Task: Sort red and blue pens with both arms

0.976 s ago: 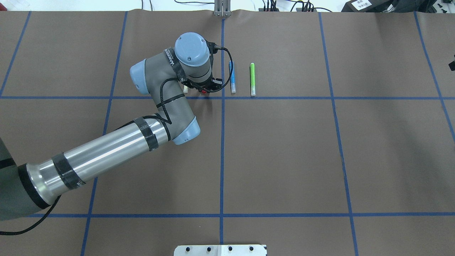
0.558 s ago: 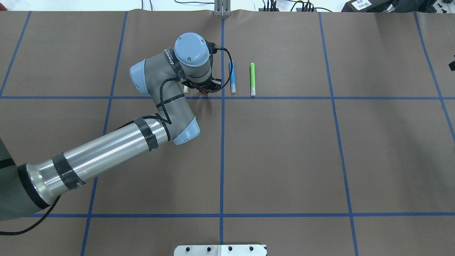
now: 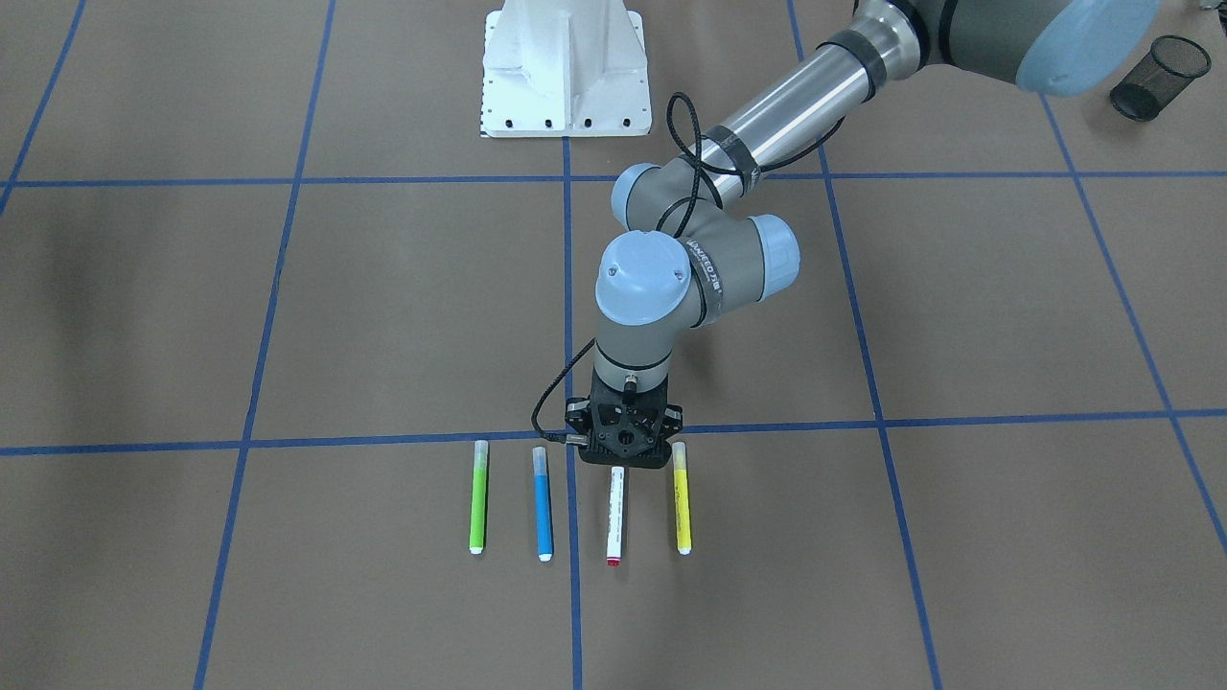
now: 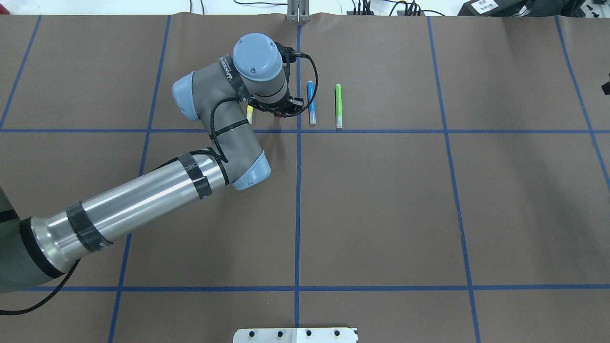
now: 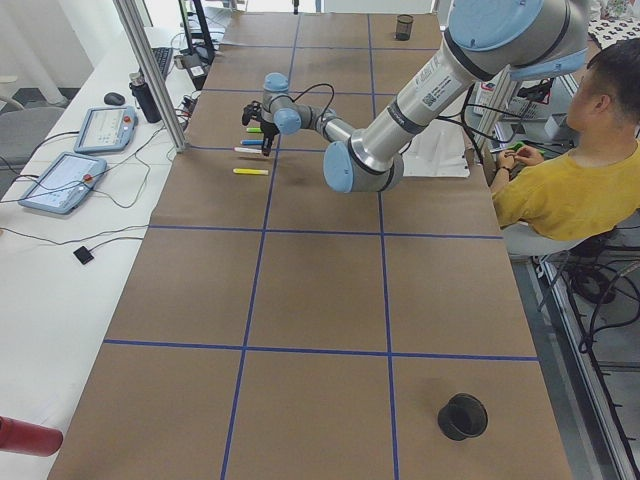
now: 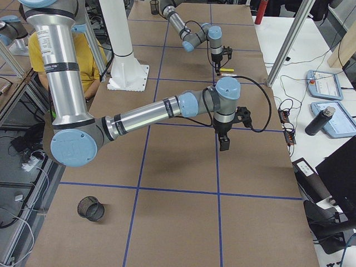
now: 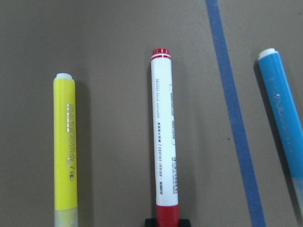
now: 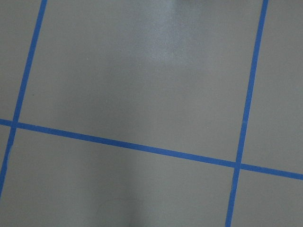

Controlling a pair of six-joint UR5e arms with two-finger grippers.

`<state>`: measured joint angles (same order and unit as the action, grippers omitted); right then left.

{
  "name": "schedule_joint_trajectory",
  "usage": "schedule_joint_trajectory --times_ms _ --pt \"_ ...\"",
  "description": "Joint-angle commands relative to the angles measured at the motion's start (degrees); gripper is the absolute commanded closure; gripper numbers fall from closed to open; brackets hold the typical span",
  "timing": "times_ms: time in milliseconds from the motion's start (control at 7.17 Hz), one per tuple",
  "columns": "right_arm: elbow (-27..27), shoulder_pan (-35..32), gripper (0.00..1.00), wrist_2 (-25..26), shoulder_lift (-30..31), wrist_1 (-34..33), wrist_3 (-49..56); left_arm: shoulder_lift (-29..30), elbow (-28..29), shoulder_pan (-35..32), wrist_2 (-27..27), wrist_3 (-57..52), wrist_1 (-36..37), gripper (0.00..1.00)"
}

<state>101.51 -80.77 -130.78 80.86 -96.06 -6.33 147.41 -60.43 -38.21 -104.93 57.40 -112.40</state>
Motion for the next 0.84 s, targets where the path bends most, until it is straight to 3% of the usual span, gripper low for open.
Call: schedule_joint_trajectory --times_ms 0,139,697 --pt "0.0 0.0 0.0 0.0 0.0 0.0 0.0 -1.9 -6.5 -1.3 -2.4 -0.4 2.4 1.0" --pt "0.0 0.0 0.0 0.0 0.0 0.0 0.0 -4.5 -13.2 -2.2 -3.1 -3.8 8.2 1.0" --pt "0.1 0.0 0.0 0.0 0.1 0.0 0.0 -15.3 -43.5 -9.5 -2.8 -23.8 42.2 1.0"
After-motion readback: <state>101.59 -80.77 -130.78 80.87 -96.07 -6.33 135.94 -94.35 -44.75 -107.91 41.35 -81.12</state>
